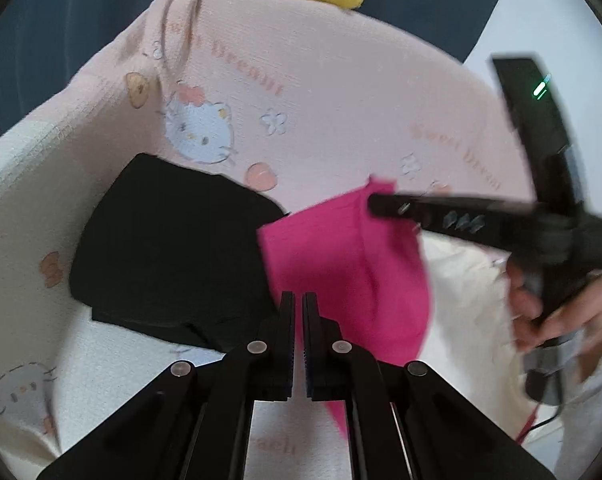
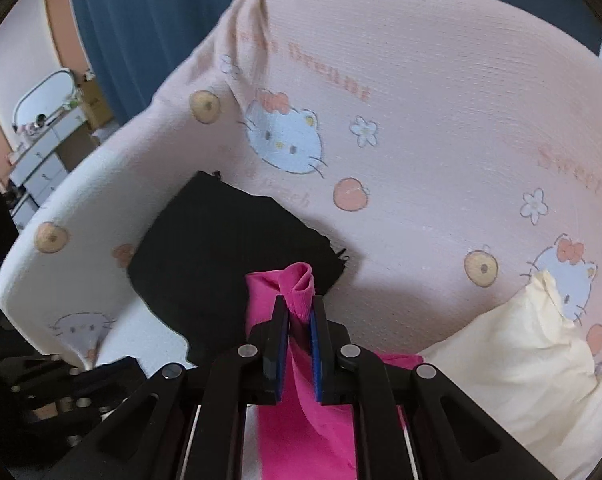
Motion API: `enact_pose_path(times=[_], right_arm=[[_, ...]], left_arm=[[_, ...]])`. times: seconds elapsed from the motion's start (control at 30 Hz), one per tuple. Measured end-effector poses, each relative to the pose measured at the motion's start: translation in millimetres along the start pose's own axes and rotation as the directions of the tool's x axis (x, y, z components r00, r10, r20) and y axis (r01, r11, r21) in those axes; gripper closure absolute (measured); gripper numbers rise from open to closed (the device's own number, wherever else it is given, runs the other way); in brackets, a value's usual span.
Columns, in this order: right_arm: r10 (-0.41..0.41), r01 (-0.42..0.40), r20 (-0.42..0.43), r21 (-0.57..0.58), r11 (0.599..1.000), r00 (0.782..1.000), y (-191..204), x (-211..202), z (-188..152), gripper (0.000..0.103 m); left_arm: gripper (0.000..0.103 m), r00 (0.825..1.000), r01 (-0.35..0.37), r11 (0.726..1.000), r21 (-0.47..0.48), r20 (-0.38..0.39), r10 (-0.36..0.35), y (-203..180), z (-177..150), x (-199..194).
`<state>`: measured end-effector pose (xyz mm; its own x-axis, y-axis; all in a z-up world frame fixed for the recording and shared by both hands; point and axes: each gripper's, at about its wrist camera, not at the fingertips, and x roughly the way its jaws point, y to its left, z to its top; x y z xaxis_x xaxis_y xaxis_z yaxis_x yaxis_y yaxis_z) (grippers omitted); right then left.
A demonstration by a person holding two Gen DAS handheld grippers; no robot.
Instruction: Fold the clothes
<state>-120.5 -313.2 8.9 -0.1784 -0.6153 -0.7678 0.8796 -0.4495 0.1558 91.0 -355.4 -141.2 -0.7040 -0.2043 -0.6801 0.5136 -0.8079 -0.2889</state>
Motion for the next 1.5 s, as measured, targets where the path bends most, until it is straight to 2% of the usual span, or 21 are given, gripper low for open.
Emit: enact_pose_path(times=[0.1,0.17,0.2,0.23,0.3,0.33,0.4,0.53,0.73,0.87,1.3,1.5], right_arm=[[0.0,0.0,-0.048,0.009,1.0,0.999,-5,10,-8,0.092],[-0.005,0.006,-0.082,0.015,1.0,0.997,-10,16,-14,0.087],[-0.008,0.01,-0.099,0.018,1.0,0.995,-12,19,-17,0.077],[-0.011,0.013,-0.103,0.02,1.0,0.995,-13,20,-20,0.062],[-0.012,0.014,-0.082,0.023,1.0,0.997,-17,16,-23,0.041],[0.0,0.003,-0.072,0.03,1.0,0.997,-19,14,-24,0.037],[0.015,-0.012,-0.06,0.045,0.999,0.998,-23,10,-24,0.036],[-0.005,0.008,-0.059,0.059,0.998,0.998,-29,4,-29,0.033],[0.017,-0.007,-0.073,0.13,0.991,0.997,-40,-6,-54,0.032],[-0.005,0.017,-0.087,0.145,0.989,0.996,-48,-13,-76,0.032],[0.009,0.023,-0.1,0.321,0.947,0.995,-91,-39,-144,0.032],[-0.017,0.054,-0.093,0.408,0.911,0.996,-105,-54,-186,0.032]], left_arm=[[0.1,0.998,0.045,0.997,-0.059,-0.031,-0.047,6,0,12],[0.1,0.995,0.071,0.992,-0.106,-0.06,-0.078,12,-1,23],[0.1,0.992,0.084,0.988,-0.133,-0.082,-0.095,15,-2,30],[0.1,0.987,0.099,0.982,-0.16,-0.107,-0.117,18,-5,38],[0.099,0.972,0.134,0.969,-0.208,-0.163,-0.17,23,-9,56],[0.099,0.968,0.133,0.967,-0.216,-0.182,-0.174,24,-11,62],[0.099,0.959,0.126,0.965,-0.231,-0.222,-0.178,24,-18,75],[0.099,0.948,0.096,0.969,-0.227,-0.275,-0.158,21,-30,93],[0.099,0.91,0.16,0.944,-0.29,-0.326,-0.254,24,-55,117],[0.098,0.902,0.134,0.936,-0.324,-0.351,-0.25,24,-78,131],[0.098,0.923,0.035,0.893,-0.448,-0.329,-0.201,34,-116,158],[0.098,0.932,0.006,0.899,-0.437,-0.322,-0.163,23,-123,147]])
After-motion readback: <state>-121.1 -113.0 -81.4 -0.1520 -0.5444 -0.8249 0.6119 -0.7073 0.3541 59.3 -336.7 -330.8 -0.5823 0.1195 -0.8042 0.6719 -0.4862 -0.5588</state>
